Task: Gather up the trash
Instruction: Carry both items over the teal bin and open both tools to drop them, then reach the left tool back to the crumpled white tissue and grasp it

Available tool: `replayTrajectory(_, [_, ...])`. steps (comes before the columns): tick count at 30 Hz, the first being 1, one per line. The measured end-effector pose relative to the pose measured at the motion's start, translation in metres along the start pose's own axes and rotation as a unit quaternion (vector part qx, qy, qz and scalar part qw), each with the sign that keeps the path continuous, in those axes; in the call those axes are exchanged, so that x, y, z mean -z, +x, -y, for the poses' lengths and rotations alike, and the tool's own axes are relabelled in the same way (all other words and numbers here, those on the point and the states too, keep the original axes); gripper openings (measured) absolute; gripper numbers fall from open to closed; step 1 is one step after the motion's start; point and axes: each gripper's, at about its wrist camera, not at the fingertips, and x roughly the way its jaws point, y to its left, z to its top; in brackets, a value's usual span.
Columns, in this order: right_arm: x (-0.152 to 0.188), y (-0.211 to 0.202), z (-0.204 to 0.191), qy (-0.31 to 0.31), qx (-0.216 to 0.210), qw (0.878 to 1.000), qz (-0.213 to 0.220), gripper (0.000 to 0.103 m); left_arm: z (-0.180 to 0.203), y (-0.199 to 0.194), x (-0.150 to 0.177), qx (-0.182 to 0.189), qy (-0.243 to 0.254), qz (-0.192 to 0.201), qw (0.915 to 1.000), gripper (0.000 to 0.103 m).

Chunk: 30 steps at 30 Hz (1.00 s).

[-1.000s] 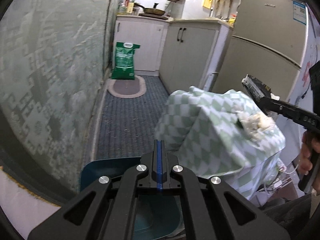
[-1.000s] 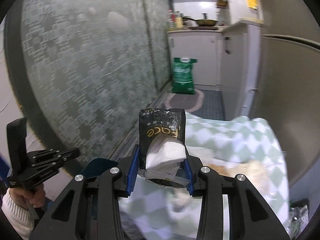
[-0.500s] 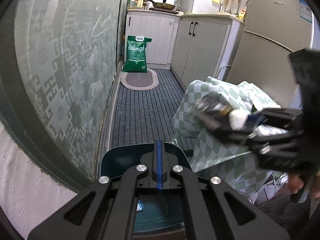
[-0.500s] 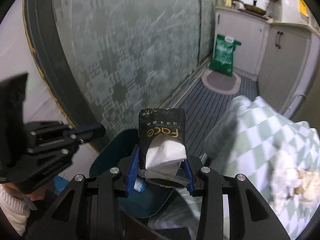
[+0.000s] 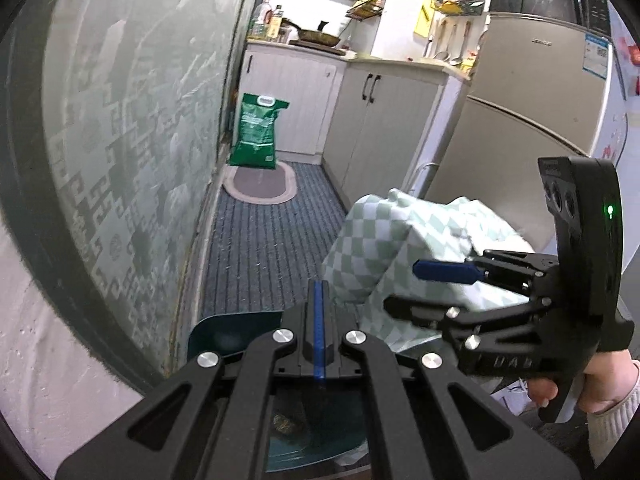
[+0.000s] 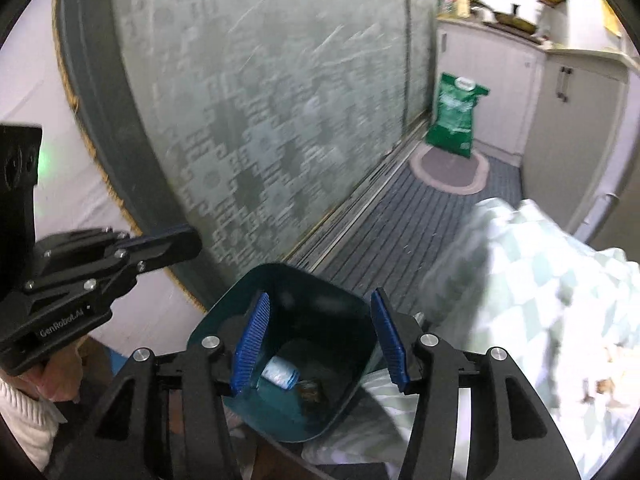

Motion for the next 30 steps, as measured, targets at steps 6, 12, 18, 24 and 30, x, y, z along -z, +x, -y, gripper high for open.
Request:
replayTrajectory(6, [0.005,-0.041,0.04,0.031,0.033,0.998,0.041,0.053,0.034,0.016,-0.005,0.026,0.017,-0.004,0.9995,0.0])
replayTrajectory(12, [0.022,-0.077,0.083,0.064,0.068,0.994,0.06,0.053,0.074,0.037,-0.009,0.052,0.039,-0.011,0.9978,0.0])
replayTrajectory(18, [0.042,-0.106,0.114,0.087,0.092,0.99,0.069,0.053,0.105,0.057,-0.008,0.08,0.045,-0.023,0.9955,0.0])
replayTrajectory(24, [0.062,-0.12,0.139,0.107,0.109,0.986,0.065,0.053,0.129,0.075,-0.01,0.118,0.038,-0.03,0.9918,0.041])
replayTrajectory(30, [0.078,-0.133,0.155,0.12,0.119,0.984,0.063,0.053,0.149,0.094,-0.01,0.124,0.04,-0.04,0.9907,0.041])
